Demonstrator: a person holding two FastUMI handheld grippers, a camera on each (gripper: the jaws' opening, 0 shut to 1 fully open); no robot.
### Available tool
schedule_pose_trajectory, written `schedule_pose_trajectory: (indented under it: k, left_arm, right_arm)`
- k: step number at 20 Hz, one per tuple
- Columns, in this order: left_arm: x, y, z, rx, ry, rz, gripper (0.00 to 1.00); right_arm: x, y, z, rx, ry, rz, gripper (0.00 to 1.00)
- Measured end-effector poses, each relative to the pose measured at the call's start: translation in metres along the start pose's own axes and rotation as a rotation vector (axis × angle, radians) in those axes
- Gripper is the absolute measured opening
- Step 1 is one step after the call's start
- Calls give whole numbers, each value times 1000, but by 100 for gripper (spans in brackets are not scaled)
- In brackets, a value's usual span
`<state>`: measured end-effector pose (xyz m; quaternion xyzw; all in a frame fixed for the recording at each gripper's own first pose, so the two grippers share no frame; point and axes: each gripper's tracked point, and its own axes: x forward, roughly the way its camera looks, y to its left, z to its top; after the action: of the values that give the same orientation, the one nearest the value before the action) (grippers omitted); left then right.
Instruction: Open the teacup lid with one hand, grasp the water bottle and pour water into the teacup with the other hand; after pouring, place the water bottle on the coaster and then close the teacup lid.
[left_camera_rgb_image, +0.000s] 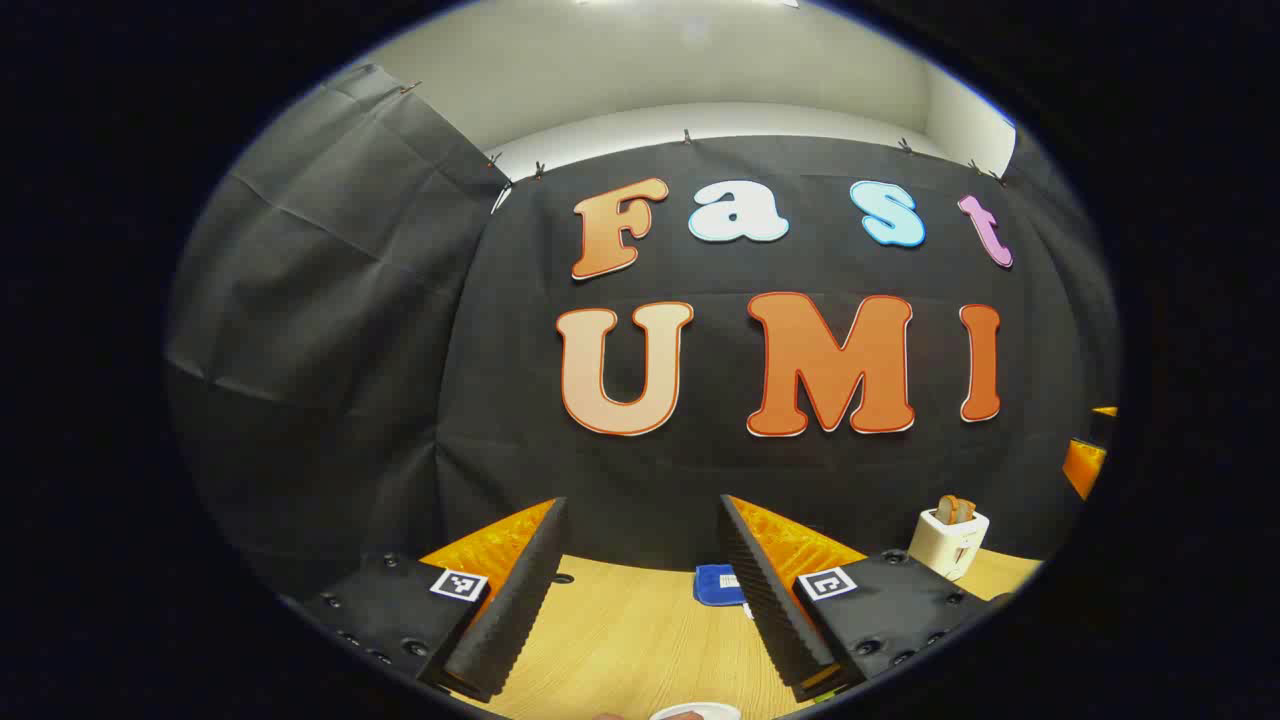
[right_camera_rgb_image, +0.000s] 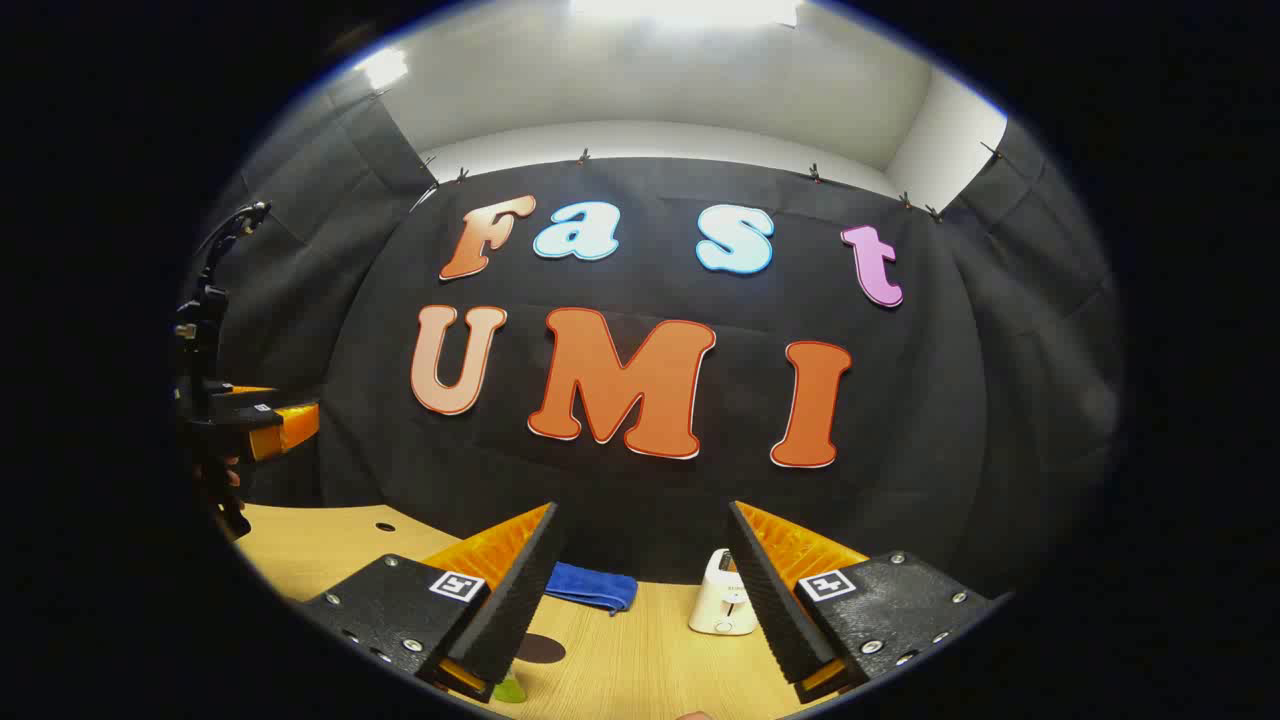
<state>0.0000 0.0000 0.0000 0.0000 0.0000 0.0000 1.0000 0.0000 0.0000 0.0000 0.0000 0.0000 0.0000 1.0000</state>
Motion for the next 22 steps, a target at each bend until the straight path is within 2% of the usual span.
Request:
schedule_pose_trajectory:
  k: [4,18,22]
  left_arm:
    - [-1,-1,2,13,3,-5,96]
    - [-2,-13,-3,-38,18,-22,96]
    - [-5,-14,-15,-42,47,-43,96]
  right_arm:
    - [2,5,-3,9,2,14,98]
    - [0,-3,-11,27,15,23,98]
    - [-1,2,-22,39,31,43,98]
